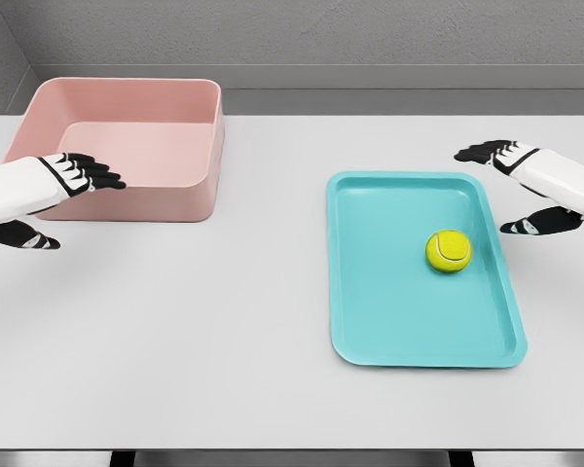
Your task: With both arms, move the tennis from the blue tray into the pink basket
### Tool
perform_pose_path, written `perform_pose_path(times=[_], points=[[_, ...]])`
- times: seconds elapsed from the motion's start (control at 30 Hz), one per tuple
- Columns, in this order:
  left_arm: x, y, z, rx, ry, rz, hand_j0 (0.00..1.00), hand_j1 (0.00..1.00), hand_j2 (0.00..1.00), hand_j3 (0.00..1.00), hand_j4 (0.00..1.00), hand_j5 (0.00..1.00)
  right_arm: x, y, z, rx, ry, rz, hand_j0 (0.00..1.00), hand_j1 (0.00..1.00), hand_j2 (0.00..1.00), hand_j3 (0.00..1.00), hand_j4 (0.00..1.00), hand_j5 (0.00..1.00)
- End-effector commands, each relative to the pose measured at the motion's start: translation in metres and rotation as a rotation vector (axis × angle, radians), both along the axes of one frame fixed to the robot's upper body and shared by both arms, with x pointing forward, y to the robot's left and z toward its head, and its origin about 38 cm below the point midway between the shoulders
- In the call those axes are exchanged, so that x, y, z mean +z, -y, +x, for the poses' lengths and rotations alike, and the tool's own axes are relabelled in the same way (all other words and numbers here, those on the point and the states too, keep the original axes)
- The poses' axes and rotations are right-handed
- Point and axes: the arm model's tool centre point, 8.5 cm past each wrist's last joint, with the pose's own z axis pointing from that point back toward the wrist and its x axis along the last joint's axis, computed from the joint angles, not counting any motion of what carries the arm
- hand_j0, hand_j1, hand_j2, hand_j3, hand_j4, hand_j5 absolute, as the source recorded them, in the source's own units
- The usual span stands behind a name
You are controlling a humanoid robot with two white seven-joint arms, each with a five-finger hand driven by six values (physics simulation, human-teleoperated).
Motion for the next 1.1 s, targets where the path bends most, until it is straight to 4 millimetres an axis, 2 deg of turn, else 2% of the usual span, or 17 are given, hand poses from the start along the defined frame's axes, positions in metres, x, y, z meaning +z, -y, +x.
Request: perform_pose_path(times=[0.0,0.13,0.2,0.23,0.27,0.37,0.5,0.6,0.67,0.8,1.07], points=[[0.002,0.001,-0.001,-0.004,0.0,-0.002,1.0,1.0,1.0,1.0,1.0,1.0,0.002,-0.001,0.0,0.004,0.003,0.006,1.0,1.0,1.0,1.0,1.0,1.0],[0.001,0.001,-0.001,-0.004,-0.001,-0.002,1.0,1.0,1.0,1.0,1.0,1.0,-0.001,-0.002,-0.001,0.001,-0.004,0.014,1.0,1.0,1.0,1.0,1.0,1.0],[0.0,0.001,-0.001,-0.003,-0.004,-0.002,1.0,1.0,1.0,1.0,1.0,1.0,-0.011,-0.004,-0.003,0.009,-0.034,0.001,1.0,1.0,1.0,1.0,1.0,1.0],[0.0,0.001,-0.001,-0.003,-0.004,-0.001,1.0,1.0,1.0,1.0,1.0,1.0,-0.023,-0.001,0.002,-0.071,-0.122,-0.066,1.0,1.0,1.0,1.0,1.0,1.0],[0.0,0.001,-0.002,-0.003,-0.004,-0.002,1.0,1.0,1.0,1.0,1.0,1.0,-0.029,-0.013,0.002,-0.087,-0.22,-0.138,1.0,1.0,1.0,1.0,1.0,1.0],[0.0,0.001,-0.002,-0.003,-0.004,-0.001,1.0,1.0,1.0,1.0,1.0,1.0,-0.027,-0.024,0.0,-0.082,-0.32,-0.228,1.0,1.0,1.0,1.0,1.0,1.0],[-0.001,0.001,-0.002,-0.003,-0.005,0.001,1.0,1.0,1.0,1.0,1.0,1.0,-0.013,-0.029,0.007,-0.11,-0.345,-0.262,1.0,1.0,1.0,1.0,1.0,1.0],[-0.001,0.001,-0.002,-0.004,-0.007,0.001,1.0,1.0,1.0,1.0,1.0,1.0,-0.012,-0.033,0.01,-0.116,-0.355,-0.255,1.0,1.0,1.0,1.0,1.0,1.0],[-0.001,0.001,-0.002,-0.004,-0.007,0.001,1.0,1.0,1.0,1.0,1.0,1.0,-0.016,-0.037,0.01,-0.109,-0.363,-0.255,1.0,1.0,1.0,1.0,1.0,1.0],[-0.001,0.001,-0.002,-0.004,-0.003,0.008,1.0,1.0,1.0,1.0,1.0,1.0,-0.031,-0.059,0.016,-0.106,-0.412,-0.255,1.0,1.0,1.0,1.0,1.0,1.0],[-0.002,0.0,-0.002,-0.003,-0.005,0.012,1.0,1.0,1.0,1.0,1.0,1.0,-0.042,-0.054,0.016,-0.157,-0.459,-0.266,1.0,1.0,1.0,1.0,1.0,1.0]])
